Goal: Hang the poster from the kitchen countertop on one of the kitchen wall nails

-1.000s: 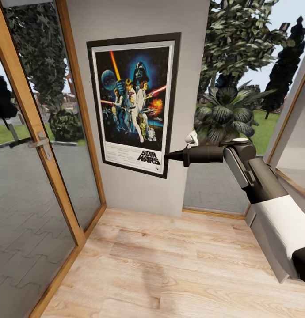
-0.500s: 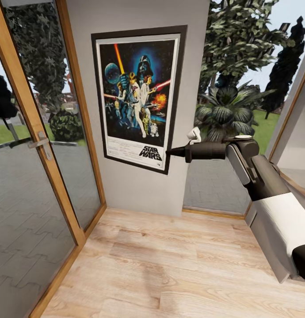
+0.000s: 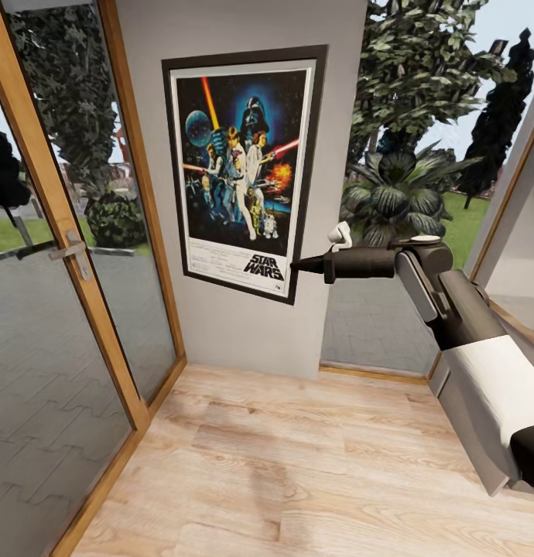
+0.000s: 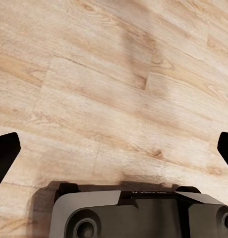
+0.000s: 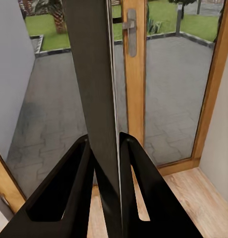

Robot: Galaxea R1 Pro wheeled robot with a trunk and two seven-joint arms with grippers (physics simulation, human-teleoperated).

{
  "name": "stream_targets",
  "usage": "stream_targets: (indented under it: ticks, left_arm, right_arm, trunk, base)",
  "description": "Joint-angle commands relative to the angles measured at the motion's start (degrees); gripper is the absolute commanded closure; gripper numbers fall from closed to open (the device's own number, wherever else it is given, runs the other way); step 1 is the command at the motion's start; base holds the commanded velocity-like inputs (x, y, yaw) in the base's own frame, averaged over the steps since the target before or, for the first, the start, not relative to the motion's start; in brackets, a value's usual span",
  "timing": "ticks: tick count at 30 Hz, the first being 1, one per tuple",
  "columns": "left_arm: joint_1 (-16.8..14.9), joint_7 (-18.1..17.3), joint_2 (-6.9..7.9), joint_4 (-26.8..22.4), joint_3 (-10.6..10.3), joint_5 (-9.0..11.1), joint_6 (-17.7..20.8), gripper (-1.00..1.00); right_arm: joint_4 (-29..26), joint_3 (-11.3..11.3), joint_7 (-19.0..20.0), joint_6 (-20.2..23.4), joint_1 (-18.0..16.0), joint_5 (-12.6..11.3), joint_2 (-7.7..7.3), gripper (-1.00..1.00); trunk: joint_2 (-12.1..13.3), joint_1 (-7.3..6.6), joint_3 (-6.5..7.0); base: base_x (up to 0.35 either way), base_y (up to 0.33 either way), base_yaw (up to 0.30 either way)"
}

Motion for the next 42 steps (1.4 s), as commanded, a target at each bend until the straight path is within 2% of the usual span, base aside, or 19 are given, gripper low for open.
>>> stream_targets:
  ticks: [1, 19, 42]
  left_arm:
    - [0.0, -0.18, 0.0, -0.08, 0.03, 0.56, 0.59, -1.0]
    - [0.0, -0.18, 0.0, -0.09, 0.03, 0.56, 0.59, -1.0]
    - [0.0, -0.21, 0.0, -0.1, 0.09, 0.58, 0.59, -1.0]
  right_arm:
    - [0.0, 0.09, -0.02, 0.35, -0.08, -0.38, -0.05, 1.0]
    - [-0.43, 0.16, 0.07, 0.26, -0.02, -0.45, 0.75, 1.0]
    - [-0.61, 0.18, 0.07, 0.26, -0.02, -0.46, 0.84, 1.0]
  trunk:
    - [-0.13, 0.04, -0.12]
    - [-0.13, 0.04, -0.12]
    - [-0.13, 0.04, -0.12]
  base:
    - [0.0, 0.0, 0.0]
    - [0.0, 0.0, 0.0]
    - [0.038, 0.0, 0.0]
